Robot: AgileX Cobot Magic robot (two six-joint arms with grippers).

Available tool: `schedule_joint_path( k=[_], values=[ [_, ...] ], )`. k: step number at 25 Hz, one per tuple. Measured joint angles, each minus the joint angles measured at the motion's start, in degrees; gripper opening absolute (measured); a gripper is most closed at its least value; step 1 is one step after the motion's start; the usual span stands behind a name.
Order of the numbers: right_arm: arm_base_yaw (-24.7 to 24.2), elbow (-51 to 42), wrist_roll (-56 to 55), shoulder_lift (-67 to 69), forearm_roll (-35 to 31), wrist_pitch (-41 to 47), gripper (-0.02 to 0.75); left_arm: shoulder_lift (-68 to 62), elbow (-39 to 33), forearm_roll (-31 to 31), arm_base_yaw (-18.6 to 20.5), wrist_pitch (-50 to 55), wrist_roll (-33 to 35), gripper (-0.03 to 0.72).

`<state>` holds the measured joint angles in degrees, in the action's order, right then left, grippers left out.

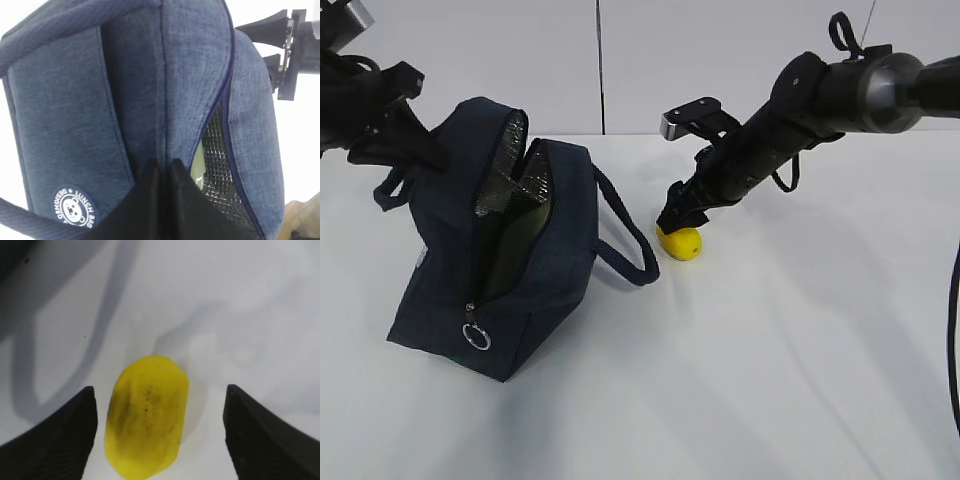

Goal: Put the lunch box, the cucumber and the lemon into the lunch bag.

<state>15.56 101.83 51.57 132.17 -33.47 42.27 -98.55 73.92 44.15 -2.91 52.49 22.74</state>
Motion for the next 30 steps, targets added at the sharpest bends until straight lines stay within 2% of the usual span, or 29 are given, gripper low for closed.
schedule_joint_path(
  k=[30],
  values=[
    [0.2, 0.0, -0.1, 2.1, -1.7, -0.3, 0.586, 0.0, 0.0, -0.1, 0.0, -0.9, 0.0, -0.005]
  ],
)
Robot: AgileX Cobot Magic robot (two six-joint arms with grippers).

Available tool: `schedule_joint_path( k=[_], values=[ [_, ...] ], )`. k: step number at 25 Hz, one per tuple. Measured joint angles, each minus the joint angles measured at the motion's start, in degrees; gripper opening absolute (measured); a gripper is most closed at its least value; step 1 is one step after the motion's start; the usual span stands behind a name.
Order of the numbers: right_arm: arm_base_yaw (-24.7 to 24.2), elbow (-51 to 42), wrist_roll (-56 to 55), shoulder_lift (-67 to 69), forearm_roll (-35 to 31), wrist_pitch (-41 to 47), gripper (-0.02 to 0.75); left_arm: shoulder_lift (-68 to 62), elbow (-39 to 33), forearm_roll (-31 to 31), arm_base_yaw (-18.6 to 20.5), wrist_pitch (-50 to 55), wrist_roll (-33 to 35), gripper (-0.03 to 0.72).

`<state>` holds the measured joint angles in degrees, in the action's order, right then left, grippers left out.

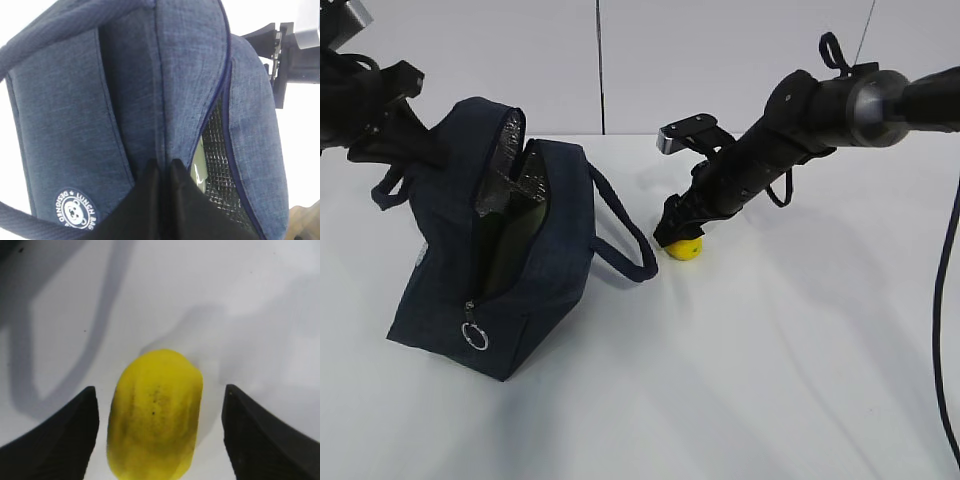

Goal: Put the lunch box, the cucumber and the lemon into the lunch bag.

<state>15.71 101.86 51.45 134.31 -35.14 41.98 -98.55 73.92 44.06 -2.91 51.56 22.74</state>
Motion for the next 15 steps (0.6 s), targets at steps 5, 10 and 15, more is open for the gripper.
schedule_joint_path(
  k=[5, 10, 15],
  values=[
    [0.0, 0.0, 0.0, 0.0, 0.0, 0.3, 0.512, 0.0, 0.0, 0.0, 0.0, -0.1, 0.0, -0.005],
    [0.0, 0.0, 0.0, 0.0, 0.0, 0.6, 0.426, 0.0, 0.0, 0.0, 0.0, -0.1, 0.0, -0.005],
    [0.0, 0.0, 0.0, 0.0, -0.2, 0.7, 0.406, 0.0, 0.0, 0.0, 0.0, -0.2, 0.0, -0.005]
  ],
)
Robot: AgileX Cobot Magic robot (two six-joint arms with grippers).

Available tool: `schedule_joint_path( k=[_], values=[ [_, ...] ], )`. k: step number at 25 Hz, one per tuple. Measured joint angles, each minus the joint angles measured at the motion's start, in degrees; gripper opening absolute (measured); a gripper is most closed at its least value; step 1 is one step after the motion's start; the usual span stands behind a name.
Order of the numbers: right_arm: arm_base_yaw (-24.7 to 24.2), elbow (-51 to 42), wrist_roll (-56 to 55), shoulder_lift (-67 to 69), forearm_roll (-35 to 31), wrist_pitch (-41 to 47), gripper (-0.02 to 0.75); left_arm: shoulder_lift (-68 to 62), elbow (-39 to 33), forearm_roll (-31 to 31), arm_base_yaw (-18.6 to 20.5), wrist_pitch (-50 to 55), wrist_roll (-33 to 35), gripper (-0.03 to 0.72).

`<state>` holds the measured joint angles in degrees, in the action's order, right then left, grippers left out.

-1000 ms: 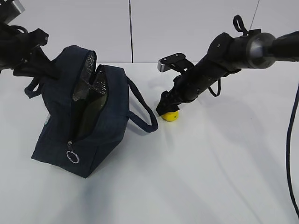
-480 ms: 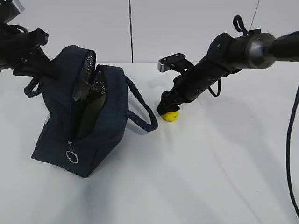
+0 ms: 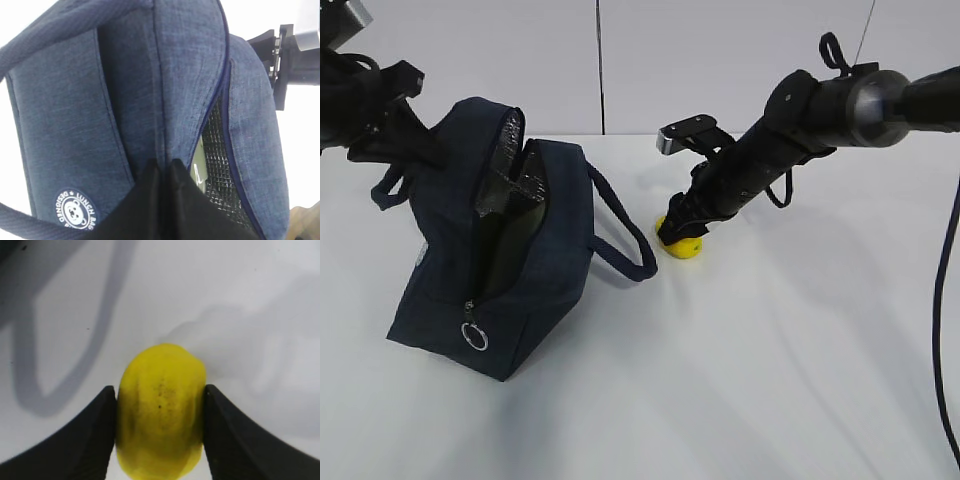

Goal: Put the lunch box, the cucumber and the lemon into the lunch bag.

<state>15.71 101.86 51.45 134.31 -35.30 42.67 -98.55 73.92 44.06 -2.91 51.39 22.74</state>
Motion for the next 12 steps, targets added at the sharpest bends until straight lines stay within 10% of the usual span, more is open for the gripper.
schedule_joint_path(
  k=[12],
  values=[
    [0.0, 0.0, 0.0, 0.0, -0.7, 1.0, 0.355, 0.0, 0.0, 0.0, 0.0, -0.1, 0.0, -0.005]
  ],
)
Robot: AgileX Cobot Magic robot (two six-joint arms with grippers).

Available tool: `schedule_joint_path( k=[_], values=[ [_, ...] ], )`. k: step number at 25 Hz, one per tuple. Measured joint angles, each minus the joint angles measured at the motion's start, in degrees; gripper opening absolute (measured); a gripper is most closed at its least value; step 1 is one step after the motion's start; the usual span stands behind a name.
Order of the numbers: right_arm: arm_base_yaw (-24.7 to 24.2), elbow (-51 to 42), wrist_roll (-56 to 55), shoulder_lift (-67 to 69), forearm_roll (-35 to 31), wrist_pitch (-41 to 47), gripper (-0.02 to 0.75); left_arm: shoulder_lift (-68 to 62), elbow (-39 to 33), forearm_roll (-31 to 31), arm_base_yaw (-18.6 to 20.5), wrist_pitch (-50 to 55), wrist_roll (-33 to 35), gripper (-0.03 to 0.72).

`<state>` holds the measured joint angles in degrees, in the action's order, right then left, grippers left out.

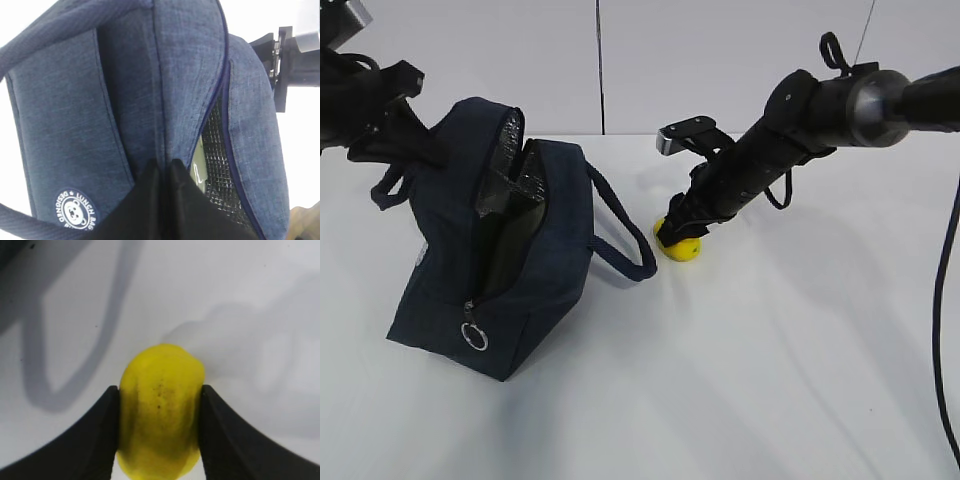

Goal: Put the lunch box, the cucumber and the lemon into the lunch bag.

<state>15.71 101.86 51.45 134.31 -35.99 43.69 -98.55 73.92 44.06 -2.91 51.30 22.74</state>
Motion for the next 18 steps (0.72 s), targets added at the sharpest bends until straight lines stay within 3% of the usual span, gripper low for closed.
schedule_joint_path(
  k=[14, 18],
  values=[
    [0.0, 0.0, -1.1, -6.7, 0.0, 3.4, 0.350, 0.0, 0.0, 0.0, 0.0, 0.8, 0.0, -0.005],
    [0.0, 0.9, -2.9, -9.1, -4.5, 4.7, 0.349, 0.0, 0.0, 0.0, 0.0, 1.2, 0.0, -0.005]
  ],
)
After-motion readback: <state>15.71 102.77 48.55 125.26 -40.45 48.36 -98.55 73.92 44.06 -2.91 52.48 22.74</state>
